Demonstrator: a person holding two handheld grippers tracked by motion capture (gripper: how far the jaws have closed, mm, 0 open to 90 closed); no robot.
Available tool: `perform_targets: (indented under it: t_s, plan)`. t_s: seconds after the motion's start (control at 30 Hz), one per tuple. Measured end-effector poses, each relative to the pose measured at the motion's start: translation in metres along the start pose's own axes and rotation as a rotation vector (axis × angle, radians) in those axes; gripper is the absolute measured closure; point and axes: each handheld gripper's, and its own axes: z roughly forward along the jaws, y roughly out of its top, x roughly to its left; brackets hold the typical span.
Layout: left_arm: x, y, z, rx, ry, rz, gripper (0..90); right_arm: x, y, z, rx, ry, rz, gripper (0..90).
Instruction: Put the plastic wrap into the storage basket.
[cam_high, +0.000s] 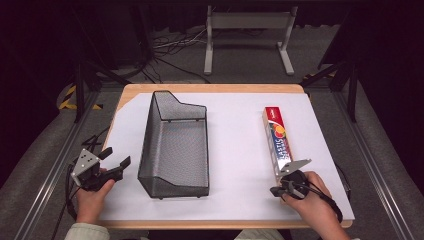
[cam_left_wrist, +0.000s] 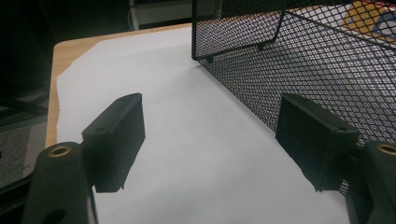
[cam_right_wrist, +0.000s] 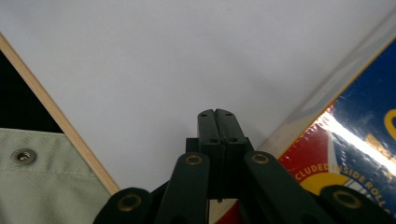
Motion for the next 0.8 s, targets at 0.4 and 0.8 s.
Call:
perform_targets:
  t_s: [0.4,0.8]
  plan:
    - [0.000,0.001,0.000,0.005,0.000,0.006,24.6,-0.035,-0.034,-0.022,-0.006,-0.151,0.137,90.0]
    - [-0.001,0.000,0.000,0.004,0.000,0.007,24.6,-0.033,-0.032,-0.031,-0.184,-0.051,0.085,81.0]
